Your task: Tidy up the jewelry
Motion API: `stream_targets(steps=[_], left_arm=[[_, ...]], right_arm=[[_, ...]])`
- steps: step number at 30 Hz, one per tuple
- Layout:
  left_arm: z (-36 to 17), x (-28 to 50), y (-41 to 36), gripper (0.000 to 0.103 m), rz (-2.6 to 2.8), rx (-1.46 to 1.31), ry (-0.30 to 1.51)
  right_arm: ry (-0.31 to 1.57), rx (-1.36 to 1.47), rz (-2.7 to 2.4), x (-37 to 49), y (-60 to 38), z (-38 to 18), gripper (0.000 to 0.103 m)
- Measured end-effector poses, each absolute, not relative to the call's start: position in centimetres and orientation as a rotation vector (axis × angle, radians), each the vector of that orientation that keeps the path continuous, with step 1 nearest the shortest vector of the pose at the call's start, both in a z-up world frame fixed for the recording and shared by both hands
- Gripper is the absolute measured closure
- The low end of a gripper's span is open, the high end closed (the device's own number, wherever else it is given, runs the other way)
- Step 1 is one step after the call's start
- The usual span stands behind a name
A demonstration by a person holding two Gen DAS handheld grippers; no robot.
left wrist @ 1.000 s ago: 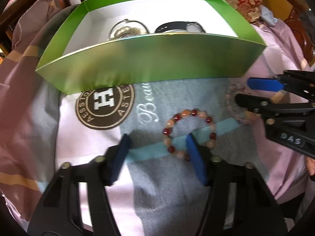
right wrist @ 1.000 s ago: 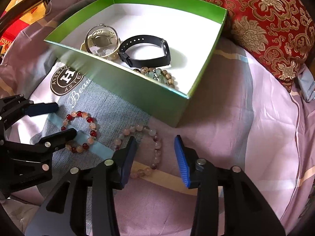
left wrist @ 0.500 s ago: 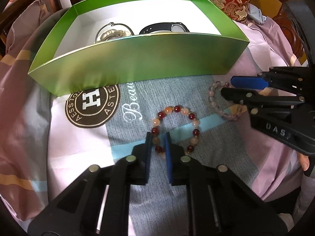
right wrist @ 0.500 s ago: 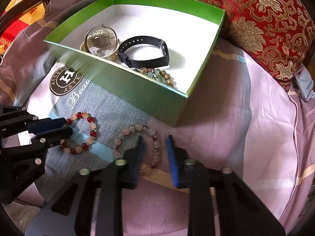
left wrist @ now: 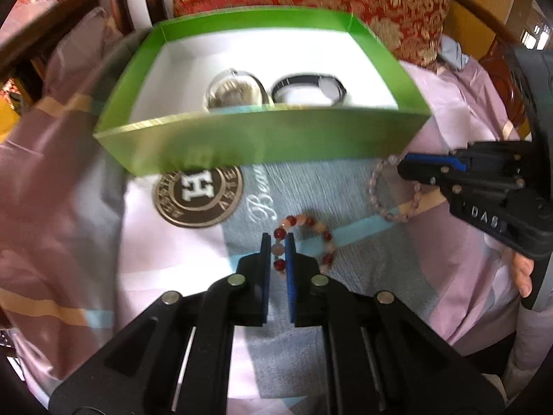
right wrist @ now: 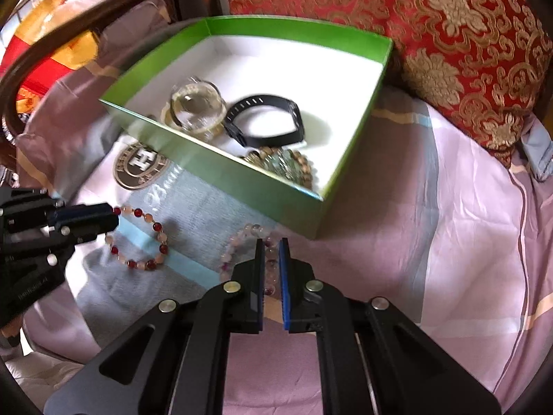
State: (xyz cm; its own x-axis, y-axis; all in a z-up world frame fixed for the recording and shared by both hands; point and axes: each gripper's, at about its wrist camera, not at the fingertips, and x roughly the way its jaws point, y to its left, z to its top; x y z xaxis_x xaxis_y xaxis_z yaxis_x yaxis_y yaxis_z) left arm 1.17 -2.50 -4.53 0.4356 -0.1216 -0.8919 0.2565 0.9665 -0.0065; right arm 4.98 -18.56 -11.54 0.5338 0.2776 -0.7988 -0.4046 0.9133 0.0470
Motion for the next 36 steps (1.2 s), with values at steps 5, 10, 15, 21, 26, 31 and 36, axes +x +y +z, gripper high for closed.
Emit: stream_targets(steps=[5,10,15,21,26,31,36], left_arm=[[-2.4,1.3,-2.1,0.096,-0.211,0.128,1.058],[-2.0,1.6,-1.5,0.096,-0.187,0.116,1.048],[-1.6,1.5,-1.4,0.096,-0.189,0.103,1.024],[-1.4,1.3,-0.9,0.096,-0.177,0.091,1.017],[-1.1,1.5,-0.6,0.096,-0.166,0.081,1.011],[1.4,2.4,-0.1,0.096,-0.156,0.079,0.951],[4.3,4.3,0.3,0.096,-0.151,0.062,0.879]], right_arm=[[0.891,-0.161,0.440,4.3,-18.0,-10.5,0.095],[0.917,-0.162,0.417,4.7,-17.9,-10.9,0.095],[0.955,-0.165,0.391,5.2,-17.9,-11.9,0.095],[0.954,-0.179,0.413,4.9,-17.3,-12.0,0.095],[0.948,-0.164,0.438,4.6,-17.2,-11.3,0.095],[0.840,-0.120,0.525,3.2,-17.0,-6.6,0.095],[0.715,-0.083,0.565,2.7,-17.2,-1.0,0.095]])
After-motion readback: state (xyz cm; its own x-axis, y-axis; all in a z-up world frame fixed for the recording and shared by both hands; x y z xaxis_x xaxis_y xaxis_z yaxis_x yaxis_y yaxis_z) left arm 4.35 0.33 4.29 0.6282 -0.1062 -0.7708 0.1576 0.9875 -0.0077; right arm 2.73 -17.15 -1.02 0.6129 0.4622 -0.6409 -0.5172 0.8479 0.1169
